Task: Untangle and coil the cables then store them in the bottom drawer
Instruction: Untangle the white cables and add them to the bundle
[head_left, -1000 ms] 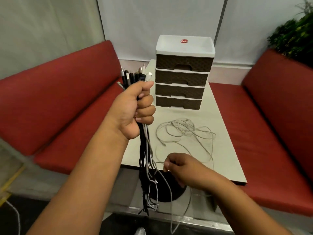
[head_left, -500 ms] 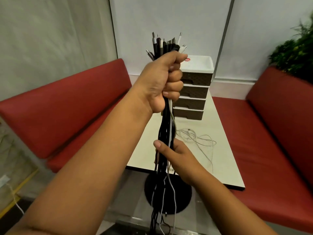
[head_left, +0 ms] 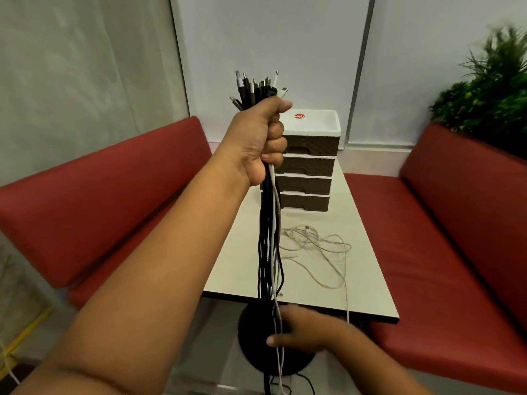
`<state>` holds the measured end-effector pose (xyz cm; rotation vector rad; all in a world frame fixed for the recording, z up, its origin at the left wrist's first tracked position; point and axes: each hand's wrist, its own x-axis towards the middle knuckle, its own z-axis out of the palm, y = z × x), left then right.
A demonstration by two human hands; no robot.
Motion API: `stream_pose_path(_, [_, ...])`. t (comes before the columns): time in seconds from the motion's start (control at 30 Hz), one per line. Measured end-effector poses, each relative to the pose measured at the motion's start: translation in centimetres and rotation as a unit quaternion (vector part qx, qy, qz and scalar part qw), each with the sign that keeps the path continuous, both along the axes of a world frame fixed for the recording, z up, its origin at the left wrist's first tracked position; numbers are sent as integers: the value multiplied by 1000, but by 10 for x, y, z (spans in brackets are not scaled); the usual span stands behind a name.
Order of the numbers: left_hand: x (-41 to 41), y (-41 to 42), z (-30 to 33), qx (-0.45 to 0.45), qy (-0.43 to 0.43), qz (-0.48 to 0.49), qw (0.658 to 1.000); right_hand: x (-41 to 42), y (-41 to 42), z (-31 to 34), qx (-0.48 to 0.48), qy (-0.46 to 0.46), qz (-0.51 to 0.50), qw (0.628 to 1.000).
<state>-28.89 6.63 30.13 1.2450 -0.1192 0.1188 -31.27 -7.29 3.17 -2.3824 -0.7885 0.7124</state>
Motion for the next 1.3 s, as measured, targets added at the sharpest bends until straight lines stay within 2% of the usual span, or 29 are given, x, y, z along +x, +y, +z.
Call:
stream_pose_path(0.03, [2, -1, -2, -1, 3, 1, 1000, 6, -4, 19, 20, -13, -13, 1000])
stream_pose_path(0.07, [4, -3, -5, 2, 6, 0, 1000, 9, -5, 43, 87, -22, -55, 994])
stream_pose_path(0.1, [5, -4, -9, 8, 9, -2, 1000, 9, -5, 68, 195, -23, -103, 975])
stream_pose_path(0.17, [8, -9, -15, 23, 15, -11, 1000, 9, -1, 110, 402, -22, -164, 900])
stream_pose_path(0.2, [8, -12, -17, 30, 18, -20, 999, 9, 1, 123, 447, -24, -174, 877])
stream_pose_path(0.33, [5, -22, -22, 40, 27, -54, 997, 6, 10, 136, 478, -23, -174, 861])
stream_pose_path(0.43, [7, -22, -23, 33, 37, -63, 997, 3, 11, 128, 512, 18, -173, 841])
stream_pose_path(0.57, [11, -15, -12, 21, 37, -51, 998, 5, 10, 104, 432, 14, -139, 891])
stream_pose_path(0.8, [12, -1, 17, 15, -5, -37, 999, 4, 12, 52, 410, 67, -176, 893])
stream_pose_path(0.93, [7, 13, 44, 12, -52, -30, 998, 1, 4, 1, 279, 48, -201, 938])
stream_pose_path(1.0, [4, 19, 55, 13, -78, -24, 997, 0, -5, -28, 209, 85, -205, 952])
stream_pose_path(1.1, [1, 23, 65, 16, -102, -24, 994, 1, -23, -62, 57, 160, -143, 975])
stream_pose_path(1.17, [1, 22, 69, 19, -98, -12, 995, 6, -32, -67, -9, 172, -102, 980])
stream_pose_path(1.23, [3, 20, 68, 15, -99, -15, 995, 11, -35, -53, -81, 141, -61, 985])
stream_pose_path(1.3, [5, 18, 65, 18, -95, -31, 995, 21, -35, -24, -174, 71, -19, 982])
